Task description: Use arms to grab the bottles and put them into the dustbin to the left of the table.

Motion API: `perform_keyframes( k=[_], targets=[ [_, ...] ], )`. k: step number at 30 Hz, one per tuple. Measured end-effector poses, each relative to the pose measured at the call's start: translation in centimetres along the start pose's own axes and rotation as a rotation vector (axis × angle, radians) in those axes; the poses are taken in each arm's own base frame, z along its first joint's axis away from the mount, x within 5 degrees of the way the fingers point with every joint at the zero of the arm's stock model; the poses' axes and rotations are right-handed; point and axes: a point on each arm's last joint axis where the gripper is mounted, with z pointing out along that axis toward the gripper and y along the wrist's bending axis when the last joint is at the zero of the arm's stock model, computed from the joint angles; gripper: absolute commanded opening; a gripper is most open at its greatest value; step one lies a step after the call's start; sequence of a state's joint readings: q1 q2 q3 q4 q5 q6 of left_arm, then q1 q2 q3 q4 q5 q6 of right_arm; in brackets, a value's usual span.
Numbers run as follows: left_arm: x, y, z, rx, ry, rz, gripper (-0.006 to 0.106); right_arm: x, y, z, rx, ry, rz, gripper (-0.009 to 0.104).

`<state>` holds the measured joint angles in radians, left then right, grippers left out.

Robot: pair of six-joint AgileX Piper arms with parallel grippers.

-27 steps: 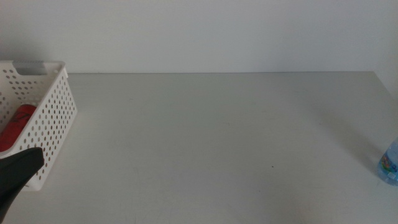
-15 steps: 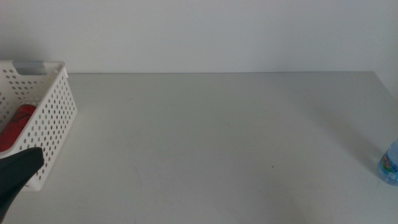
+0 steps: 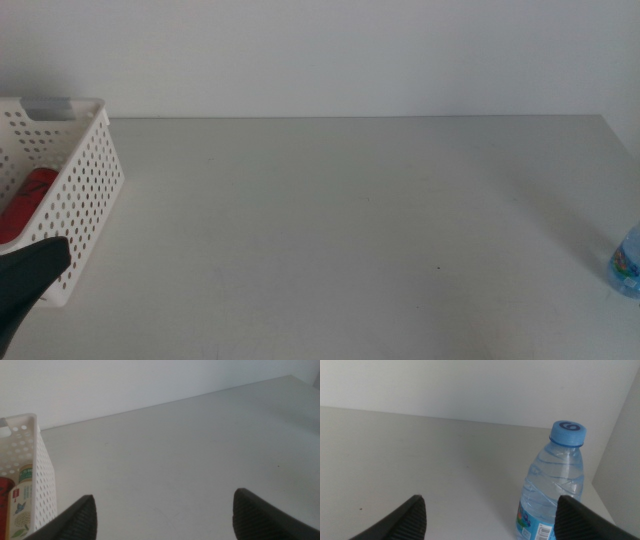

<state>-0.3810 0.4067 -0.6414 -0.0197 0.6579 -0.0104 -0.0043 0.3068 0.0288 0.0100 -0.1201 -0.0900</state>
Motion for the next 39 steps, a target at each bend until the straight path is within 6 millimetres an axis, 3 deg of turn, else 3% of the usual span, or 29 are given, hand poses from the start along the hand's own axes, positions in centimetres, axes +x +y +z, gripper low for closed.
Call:
perform_keyframes(
  k=[13, 28, 33, 39],
  targets=[
    [0.0, 0.0, 0.0, 0.000, 0.000, 0.000, 0.092, 0.5, 0.0, 2.4, -0.002, 0.082, 0.069, 0.065],
    [0.0, 0.0, 0.0, 0.000, 0.000, 0.000, 0.092, 0.6, 0.0, 4.7, 0.008, 0.044, 0.114, 0.065],
    [0.0, 0.0, 0.0, 0.000, 0.000, 0.000, 0.092, 1.3, -1.2, 5.2, 0.089, 0.080, 0.141, 0.065],
    [0.0, 0.0, 0.0, 0.000, 0.000, 0.000, 0.092, 1.6, -3.3, 4.9, 0.242, 0.073, 0.319, 0.065]
  ],
)
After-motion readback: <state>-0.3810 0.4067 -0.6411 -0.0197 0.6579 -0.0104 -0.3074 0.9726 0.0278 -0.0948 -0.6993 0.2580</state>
